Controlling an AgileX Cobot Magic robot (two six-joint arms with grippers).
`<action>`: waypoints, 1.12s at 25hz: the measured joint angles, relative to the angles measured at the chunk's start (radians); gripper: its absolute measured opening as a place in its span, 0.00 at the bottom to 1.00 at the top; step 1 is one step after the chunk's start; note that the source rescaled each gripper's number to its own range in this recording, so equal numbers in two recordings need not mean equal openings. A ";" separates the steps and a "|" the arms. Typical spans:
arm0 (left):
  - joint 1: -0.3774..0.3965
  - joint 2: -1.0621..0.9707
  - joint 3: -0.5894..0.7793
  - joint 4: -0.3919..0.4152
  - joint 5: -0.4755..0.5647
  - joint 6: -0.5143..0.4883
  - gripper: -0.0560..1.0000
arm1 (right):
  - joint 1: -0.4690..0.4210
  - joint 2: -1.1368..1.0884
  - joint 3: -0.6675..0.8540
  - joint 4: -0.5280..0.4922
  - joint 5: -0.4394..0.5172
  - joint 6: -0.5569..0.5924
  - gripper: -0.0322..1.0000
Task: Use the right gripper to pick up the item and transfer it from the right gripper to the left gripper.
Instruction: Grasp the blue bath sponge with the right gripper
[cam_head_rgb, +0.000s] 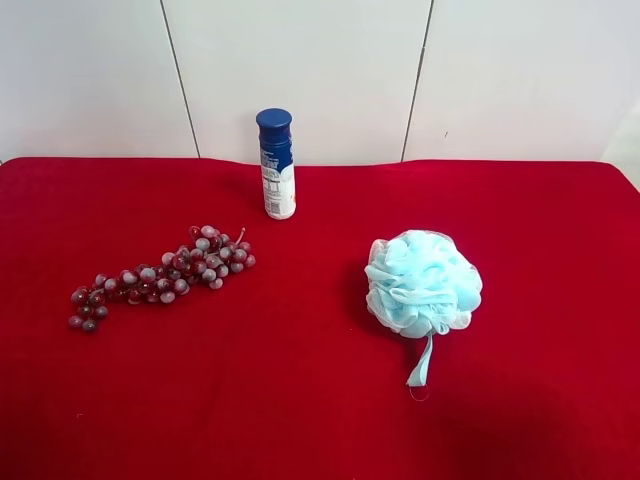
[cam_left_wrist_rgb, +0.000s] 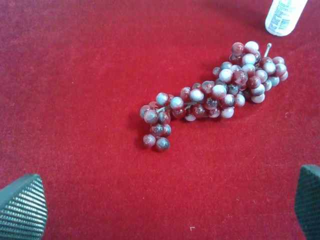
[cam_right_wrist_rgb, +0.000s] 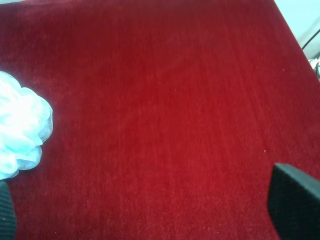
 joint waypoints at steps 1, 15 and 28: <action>0.000 0.000 0.000 0.000 0.000 0.000 1.00 | 0.000 0.000 0.000 0.000 0.000 0.000 1.00; 0.000 0.000 0.000 0.000 0.000 0.000 1.00 | 0.000 0.000 0.000 0.000 0.000 0.000 1.00; 0.000 0.000 0.000 0.000 0.000 0.000 1.00 | 0.029 0.000 0.000 0.000 0.000 0.003 1.00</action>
